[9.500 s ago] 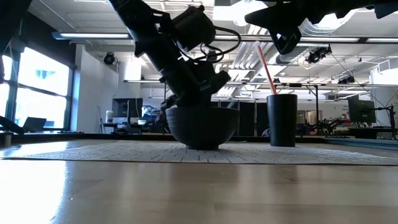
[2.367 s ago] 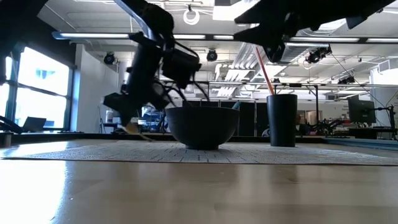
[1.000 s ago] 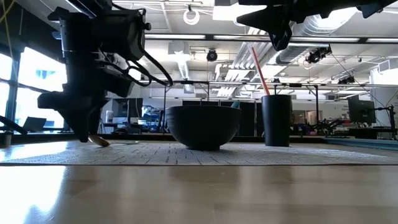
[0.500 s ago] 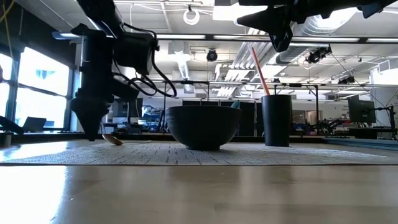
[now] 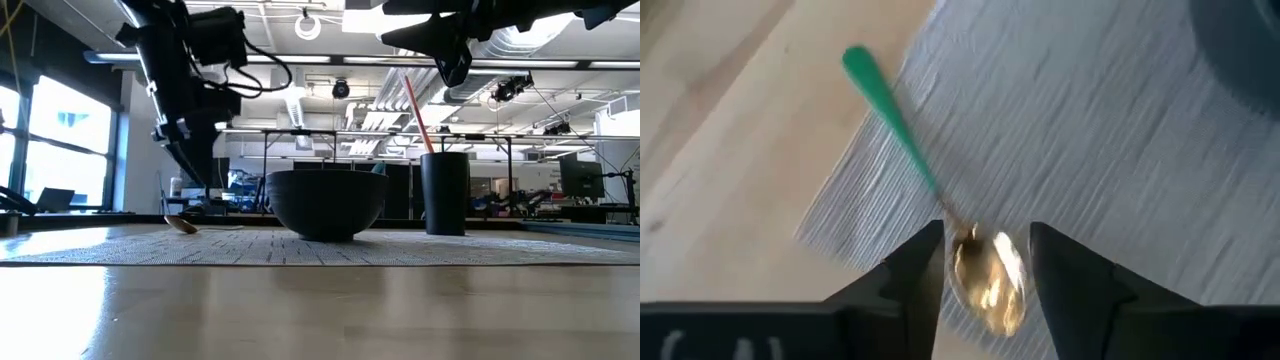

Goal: Pick & Place Utensil
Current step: Put the green spoon into the black bowl, then adjust the gray mat

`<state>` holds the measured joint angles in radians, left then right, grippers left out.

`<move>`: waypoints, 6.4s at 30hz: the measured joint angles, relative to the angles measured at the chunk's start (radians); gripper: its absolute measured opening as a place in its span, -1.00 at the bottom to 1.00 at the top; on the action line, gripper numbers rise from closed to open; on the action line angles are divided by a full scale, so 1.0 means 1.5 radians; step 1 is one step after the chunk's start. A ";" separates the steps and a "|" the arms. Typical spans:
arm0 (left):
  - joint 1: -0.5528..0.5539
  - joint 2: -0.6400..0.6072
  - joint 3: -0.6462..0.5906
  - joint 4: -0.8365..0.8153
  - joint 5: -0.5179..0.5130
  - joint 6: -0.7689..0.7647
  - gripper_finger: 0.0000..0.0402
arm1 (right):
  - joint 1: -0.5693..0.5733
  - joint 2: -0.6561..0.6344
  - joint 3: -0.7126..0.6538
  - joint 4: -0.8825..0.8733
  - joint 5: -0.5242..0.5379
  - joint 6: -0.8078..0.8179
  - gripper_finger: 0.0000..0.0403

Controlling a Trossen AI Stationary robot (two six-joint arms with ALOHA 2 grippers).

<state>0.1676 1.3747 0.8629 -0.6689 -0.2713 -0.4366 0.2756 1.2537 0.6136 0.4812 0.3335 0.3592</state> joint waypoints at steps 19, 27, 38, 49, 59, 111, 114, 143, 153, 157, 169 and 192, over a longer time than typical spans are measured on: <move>0.033 0.111 -0.062 0.146 -0.051 -0.127 -0.08 | 0.000 0.000 0.000 0.001 -0.002 0.000 -0.18; 0.059 0.129 -0.061 0.171 -0.029 -0.149 -0.15 | 0.000 0.000 0.000 0.000 -0.004 0.000 -0.18; 0.089 0.131 -0.061 0.165 0.020 -0.151 -0.54 | 0.000 0.000 0.000 -0.004 -0.005 0.001 -0.18; 0.089 0.136 -0.061 0.165 0.022 -0.164 -0.72 | 0.000 0.000 0.000 -0.004 -0.005 0.001 -0.18; 0.089 0.136 -0.061 0.165 0.013 -0.146 -0.97 | 0.000 0.000 0.000 -0.004 -0.005 0.000 -0.18; -0.108 0.247 0.044 0.653 -0.093 -0.077 -0.95 | 0.000 0.000 0.000 -0.009 0.000 0.007 -0.18; -0.108 0.254 0.045 0.659 -0.088 -0.079 -0.95 | 0.000 0.000 0.000 -0.009 -0.001 0.006 -0.18; -0.117 0.305 0.038 0.679 -0.105 -0.092 -0.95 | 0.000 0.000 0.000 -0.020 -0.002 0.005 -0.18; -0.116 0.294 0.038 0.670 -0.091 -0.074 -0.57 | 0.000 0.000 0.000 -0.019 -0.002 0.005 -0.18; -0.116 0.260 0.038 0.640 -0.069 -0.019 -0.37 | 0.000 0.000 0.000 -0.020 -0.002 0.009 -0.18; -0.147 0.006 0.038 0.304 -0.192 -0.021 -0.31 | 0.000 0.000 0.000 -0.166 -0.032 0.023 -0.18; -0.238 -0.025 -0.263 0.304 -0.257 -0.318 -0.31 | -0.005 -0.001 0.004 -0.594 0.058 0.224 -0.18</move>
<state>-0.1898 1.3366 0.4681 -0.2133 -0.6564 -0.9131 0.2680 1.2530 0.6189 -0.4102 0.4206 0.6957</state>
